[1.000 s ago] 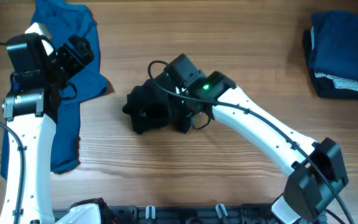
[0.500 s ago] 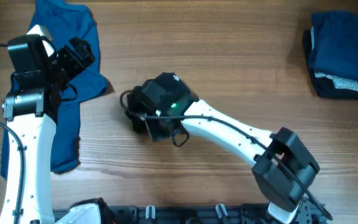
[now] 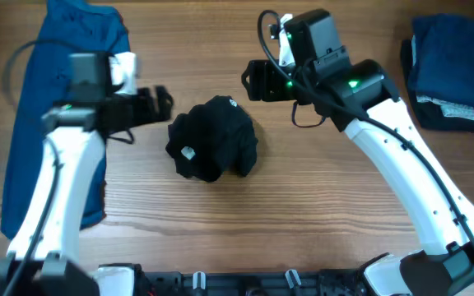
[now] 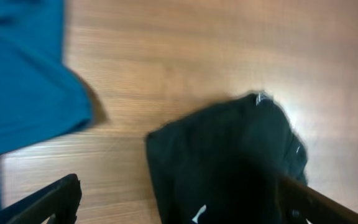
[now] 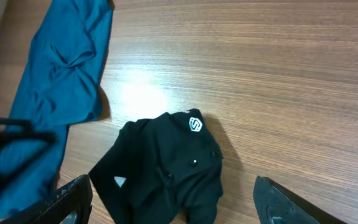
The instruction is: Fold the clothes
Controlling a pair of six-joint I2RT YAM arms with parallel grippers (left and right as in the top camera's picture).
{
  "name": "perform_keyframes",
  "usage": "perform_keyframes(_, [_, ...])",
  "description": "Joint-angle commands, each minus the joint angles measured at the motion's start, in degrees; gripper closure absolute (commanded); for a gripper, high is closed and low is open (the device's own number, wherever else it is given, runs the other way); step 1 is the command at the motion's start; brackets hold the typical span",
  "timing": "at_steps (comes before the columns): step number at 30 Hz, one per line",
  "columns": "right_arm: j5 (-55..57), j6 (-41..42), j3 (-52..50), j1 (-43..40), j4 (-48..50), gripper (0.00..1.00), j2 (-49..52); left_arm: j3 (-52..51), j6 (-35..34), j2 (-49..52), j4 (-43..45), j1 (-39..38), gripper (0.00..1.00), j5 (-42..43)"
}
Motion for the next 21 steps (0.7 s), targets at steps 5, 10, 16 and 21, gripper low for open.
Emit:
perform_keyframes(5, [1.05, -1.22, -0.09, -0.46, -0.52, 0.15, 0.57, 0.46, 12.17, 9.68, -1.33, -11.65, 0.01, -4.92])
perform_keyframes(10, [1.27, -1.25, -0.13, -0.79, -0.13, 0.14, 0.57, 0.46, 16.9, 9.94, -3.13, -15.54, 0.0, -4.68])
perform_keyframes(16, [1.25, -1.64, -0.13, -0.79, -0.2, 0.13, 0.57, 0.46, 21.16, 9.97, -4.74, -17.4, 0.0, 0.22])
perform_keyframes(21, [1.25, -1.64, -0.17, -0.79, -0.11, 0.13, 0.57, 0.46, 21.29, 11.06, -4.31, -17.42, 0.05, 0.22])
